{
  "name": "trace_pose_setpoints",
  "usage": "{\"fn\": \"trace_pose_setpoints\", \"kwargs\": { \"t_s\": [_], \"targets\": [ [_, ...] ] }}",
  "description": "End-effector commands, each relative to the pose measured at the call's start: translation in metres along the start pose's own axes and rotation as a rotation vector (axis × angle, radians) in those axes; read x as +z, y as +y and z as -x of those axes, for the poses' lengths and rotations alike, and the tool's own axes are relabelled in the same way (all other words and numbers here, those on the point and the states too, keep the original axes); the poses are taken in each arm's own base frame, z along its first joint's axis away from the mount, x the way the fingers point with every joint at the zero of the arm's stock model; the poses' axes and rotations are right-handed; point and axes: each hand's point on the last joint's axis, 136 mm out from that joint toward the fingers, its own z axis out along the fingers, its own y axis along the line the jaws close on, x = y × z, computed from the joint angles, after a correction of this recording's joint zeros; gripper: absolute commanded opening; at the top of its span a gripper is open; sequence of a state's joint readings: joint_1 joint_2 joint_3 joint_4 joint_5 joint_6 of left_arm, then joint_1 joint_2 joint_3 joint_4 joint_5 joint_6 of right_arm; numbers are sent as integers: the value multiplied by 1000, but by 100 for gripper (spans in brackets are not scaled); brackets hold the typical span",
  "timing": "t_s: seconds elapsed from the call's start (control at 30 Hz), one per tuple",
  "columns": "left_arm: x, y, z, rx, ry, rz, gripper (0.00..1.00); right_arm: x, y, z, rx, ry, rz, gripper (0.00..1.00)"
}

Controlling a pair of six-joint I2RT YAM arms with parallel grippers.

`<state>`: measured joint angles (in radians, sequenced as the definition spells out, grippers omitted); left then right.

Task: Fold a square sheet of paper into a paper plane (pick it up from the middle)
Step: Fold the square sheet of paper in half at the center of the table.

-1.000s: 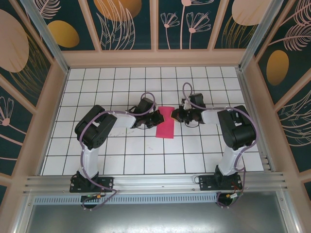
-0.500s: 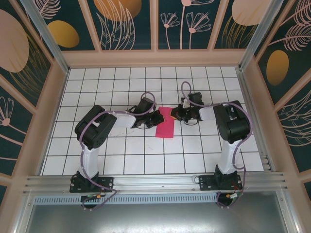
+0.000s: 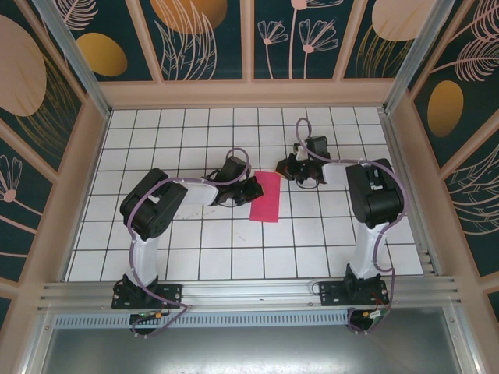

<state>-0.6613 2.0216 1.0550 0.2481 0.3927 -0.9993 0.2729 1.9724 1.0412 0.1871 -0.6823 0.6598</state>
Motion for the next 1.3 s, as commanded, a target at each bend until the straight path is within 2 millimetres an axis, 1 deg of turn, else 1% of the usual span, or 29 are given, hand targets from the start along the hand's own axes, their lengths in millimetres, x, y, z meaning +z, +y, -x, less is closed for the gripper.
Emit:
{"fn": "trace_pose_setpoints", "kwargs": {
  "t_s": [0.0,0.07,0.13,0.17,0.33,0.43,0.53,0.67,0.8,0.87,0.93,1.03,1.1,1.13,1.17,1.2,1.27],
  "targets": [
    [4,20,-6,-12,20,70,3,14,-22,-10,31,50,-20,5],
    [4,20,-7,-11,22,70,3,17,-30,-12,42,52,-46,5],
    [4,20,-6,-12,21,70,3,16,-32,-10,42,50,-66,5],
    [4,20,-7,-11,23,70,3,14,-30,-8,35,46,-68,5],
    [4,20,-6,-11,21,71,3,6,-6,10,2,18,-47,5],
    [4,20,-7,-11,23,70,3,7,0,18,-5,8,-43,5],
    [2,19,-6,-10,19,69,3,12,-12,16,22,21,-74,5],
    [2,15,-5,-5,16,55,3,20,-30,1,63,53,-94,5],
    [2,12,-5,0,16,44,4,22,-35,-6,68,64,-99,5],
    [1,11,-5,1,17,40,4,20,-31,-3,58,58,-96,5],
    [0,8,-4,5,15,33,4,16,-22,4,39,46,-91,6],
    [-4,-4,-1,32,10,-7,9,0,4,17,-18,12,-77,7],
    [-9,-12,3,46,-9,-20,10,-12,18,20,-53,-10,-74,9],
    [-14,-18,6,50,-31,-34,12,-18,23,18,-68,-21,-76,14],
    [-21,-25,10,58,-59,-49,14,-23,25,14,-74,-28,-83,17],
    [-26,-31,14,64,-79,-59,16,-27,23,9,-73,-30,-91,18],
    [-38,-46,19,88,-106,-88,24,-33,21,-8,-63,-26,-98,23]
  ]
}}
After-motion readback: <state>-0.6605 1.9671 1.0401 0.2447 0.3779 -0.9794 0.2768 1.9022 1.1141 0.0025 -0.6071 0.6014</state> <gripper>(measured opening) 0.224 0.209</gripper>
